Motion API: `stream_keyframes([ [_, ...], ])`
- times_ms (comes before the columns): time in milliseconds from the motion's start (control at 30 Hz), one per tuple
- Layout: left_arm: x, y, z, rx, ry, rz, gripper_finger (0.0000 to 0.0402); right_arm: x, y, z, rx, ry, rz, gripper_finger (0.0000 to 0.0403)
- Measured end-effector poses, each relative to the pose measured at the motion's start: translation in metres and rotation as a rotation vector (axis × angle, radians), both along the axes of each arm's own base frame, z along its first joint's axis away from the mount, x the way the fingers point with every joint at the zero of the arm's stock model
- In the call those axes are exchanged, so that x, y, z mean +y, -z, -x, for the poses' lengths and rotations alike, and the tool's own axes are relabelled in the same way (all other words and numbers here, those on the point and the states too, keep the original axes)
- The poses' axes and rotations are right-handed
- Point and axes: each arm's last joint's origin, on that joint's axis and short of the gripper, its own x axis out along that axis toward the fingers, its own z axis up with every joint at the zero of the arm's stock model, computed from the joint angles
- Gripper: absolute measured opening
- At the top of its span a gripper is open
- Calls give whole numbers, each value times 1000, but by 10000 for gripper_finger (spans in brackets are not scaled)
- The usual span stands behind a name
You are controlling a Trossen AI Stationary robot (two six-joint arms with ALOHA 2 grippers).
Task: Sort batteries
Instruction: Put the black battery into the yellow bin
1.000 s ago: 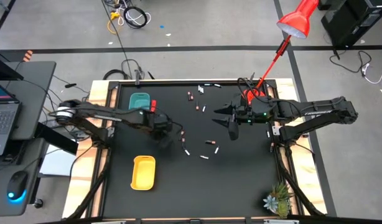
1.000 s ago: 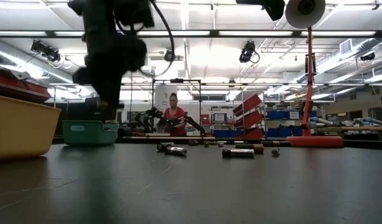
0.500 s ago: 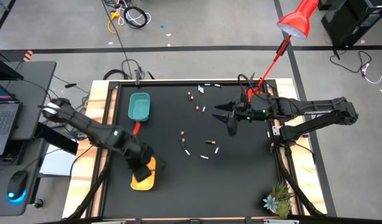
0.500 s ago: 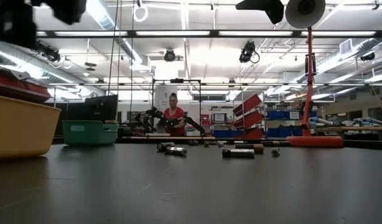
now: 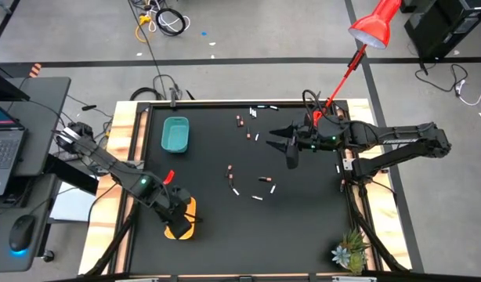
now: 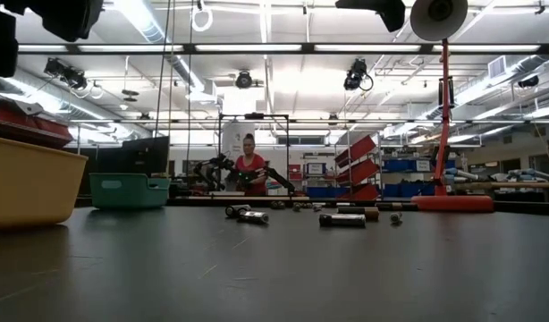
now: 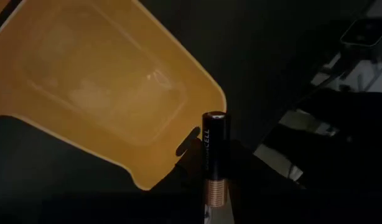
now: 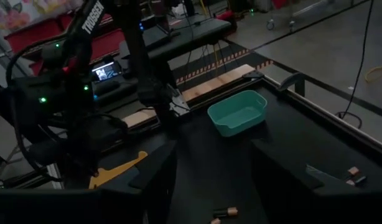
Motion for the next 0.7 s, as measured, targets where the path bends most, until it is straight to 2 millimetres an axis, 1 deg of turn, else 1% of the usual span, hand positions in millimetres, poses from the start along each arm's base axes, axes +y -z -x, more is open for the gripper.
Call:
stream_keyframes([
  [100,1,2,0,6,2,-31,37,3,0,0,1,-12,0,208],
  [200,5,7,4,33,-34,-99,37,5,0,0,0,-20,0,208],
  [300,11,25,10,101,-99,-133,39,6,0,0,1,-15,2,208],
  [367,14,37,13,139,-140,-132,64,6,0,0,1,-12,3,208],
  [433,15,41,14,166,-161,-115,105,6,0,0,1,-11,3,208],
  [500,15,39,14,165,-160,-100,147,6,0,0,1,-11,4,208],
  [567,15,28,12,120,-166,-98,180,6,0,0,2,-12,8,208],
  [633,15,15,8,49,-174,-106,198,6,0,0,2,-11,8,208],
  [700,19,6,5,17,-198,-139,203,5,0,0,2,-9,9,208],
])
